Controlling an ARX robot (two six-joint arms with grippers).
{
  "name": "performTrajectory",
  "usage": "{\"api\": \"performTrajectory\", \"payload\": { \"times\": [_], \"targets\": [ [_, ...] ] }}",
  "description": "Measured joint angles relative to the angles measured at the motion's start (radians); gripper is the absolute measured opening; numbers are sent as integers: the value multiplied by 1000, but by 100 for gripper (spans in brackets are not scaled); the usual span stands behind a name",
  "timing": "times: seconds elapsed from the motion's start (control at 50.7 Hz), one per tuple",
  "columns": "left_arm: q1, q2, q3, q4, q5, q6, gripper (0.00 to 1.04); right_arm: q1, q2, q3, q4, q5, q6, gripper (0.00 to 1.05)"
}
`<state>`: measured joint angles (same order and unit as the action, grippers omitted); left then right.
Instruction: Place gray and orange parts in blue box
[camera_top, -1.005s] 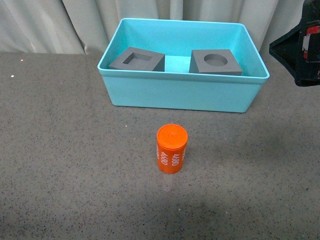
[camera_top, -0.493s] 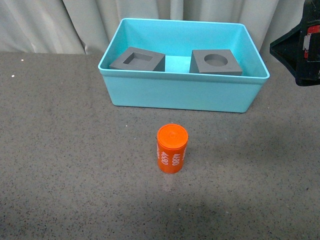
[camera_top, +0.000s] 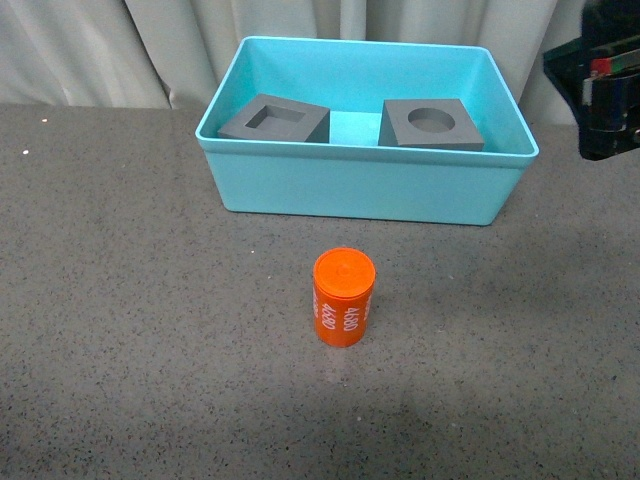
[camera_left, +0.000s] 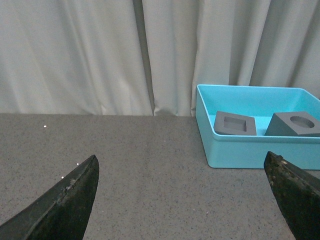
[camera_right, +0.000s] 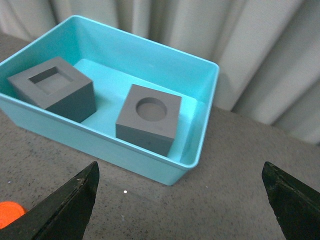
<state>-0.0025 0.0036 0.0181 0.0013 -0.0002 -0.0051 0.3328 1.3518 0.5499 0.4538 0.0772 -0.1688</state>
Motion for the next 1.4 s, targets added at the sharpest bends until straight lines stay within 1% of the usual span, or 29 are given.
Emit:
{"api": "performTrajectory", "payload": {
  "times": [0.039,0.118,0.197,0.256,0.335,0.434,0.611,0.69,0.769,0.867,0.946,1.124,1.143,1.163,1.242,1.262,1.4],
  "targets": [
    [0,0,0,0,0,0,98,9,15,24,-24,-30,-21,95],
    [0,0,0,0,0,0,98,32,75,103,-140,-125,-29,95],
    [0,0,0,0,0,0,98,60,150,193,-315,-232,-42,95],
    [0,0,0,0,0,0,98,77,195,229,-400,-249,-76,95],
    [0,0,0,0,0,0,98,90,262,276,-512,-315,-121,95],
    [0,0,0,0,0,0,98,103,324,332,-584,-381,-134,95],
    [0,0,0,0,0,0,98,141,442,394,-597,-351,-178,95],
    [0,0,0,0,0,0,98,154,472,408,-595,-360,-177,95],
    [0,0,0,0,0,0,98,168,495,412,-570,-352,-177,95],
    [0,0,0,0,0,0,98,188,531,424,-534,-316,-183,95],
    [0,0,0,0,0,0,98,201,558,435,-529,-318,-183,95],
    [0,0,0,-1,0,0,98,226,635,478,-562,-307,-163,95],
    [0,0,0,-1,0,0,98,229,640,482,-566,-306,-159,93],
    [0,0,0,-1,0,0,98,232,650,488,-567,-299,-156,88],
    [0,0,0,-1,0,0,98,237,665,501,-563,-291,-147,73],
    [0,0,0,-1,0,0,98,237,666,502,-562,-289,-147,72],
    [0,0,0,-1,0,0,98,241,675,515,-552,-275,-139,47]
  ]
}}
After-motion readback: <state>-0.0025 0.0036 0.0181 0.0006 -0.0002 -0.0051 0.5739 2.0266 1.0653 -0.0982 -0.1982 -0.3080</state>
